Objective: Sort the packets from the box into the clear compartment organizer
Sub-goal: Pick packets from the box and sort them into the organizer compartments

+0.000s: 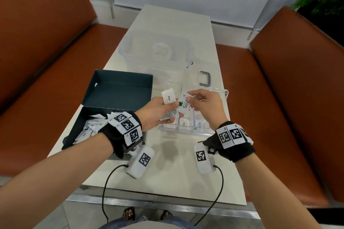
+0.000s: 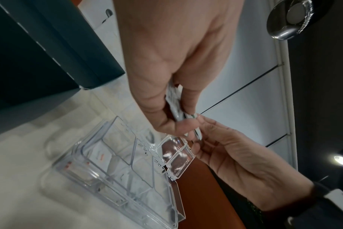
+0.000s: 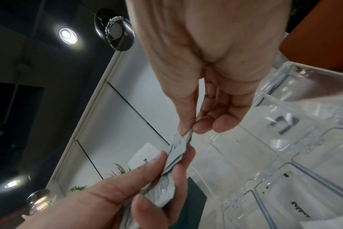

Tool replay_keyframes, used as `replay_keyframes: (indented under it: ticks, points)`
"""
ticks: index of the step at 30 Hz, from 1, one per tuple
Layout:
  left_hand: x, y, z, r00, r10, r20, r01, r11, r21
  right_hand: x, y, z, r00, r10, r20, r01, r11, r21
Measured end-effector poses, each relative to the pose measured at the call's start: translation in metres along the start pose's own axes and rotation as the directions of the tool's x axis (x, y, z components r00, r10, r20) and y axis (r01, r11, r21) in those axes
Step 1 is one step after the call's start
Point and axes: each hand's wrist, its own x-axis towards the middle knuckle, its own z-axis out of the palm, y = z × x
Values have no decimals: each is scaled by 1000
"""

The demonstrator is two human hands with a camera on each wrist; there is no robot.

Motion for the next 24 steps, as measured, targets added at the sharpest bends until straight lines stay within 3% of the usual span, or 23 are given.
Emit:
replay_keyframes:
  ticks: [9, 14, 19, 24]
  points:
    - [6, -6, 4, 991, 77, -111, -78, 997, -8, 0, 2, -2, 997, 33, -73, -29, 998, 52]
    - [10, -5, 3, 993, 77, -93, -81, 996, -38, 2, 4, 0, 987, 83, -137, -69, 992, 106]
    - [13, -8, 3, 992, 105, -77, -104, 994, 15, 4, 3, 2, 988, 100, -121, -87, 991, 106]
    - [16, -7, 5, 992, 103, -76, -101, 995, 27, 8, -1, -4, 992, 124, 15, -124, 991, 45]
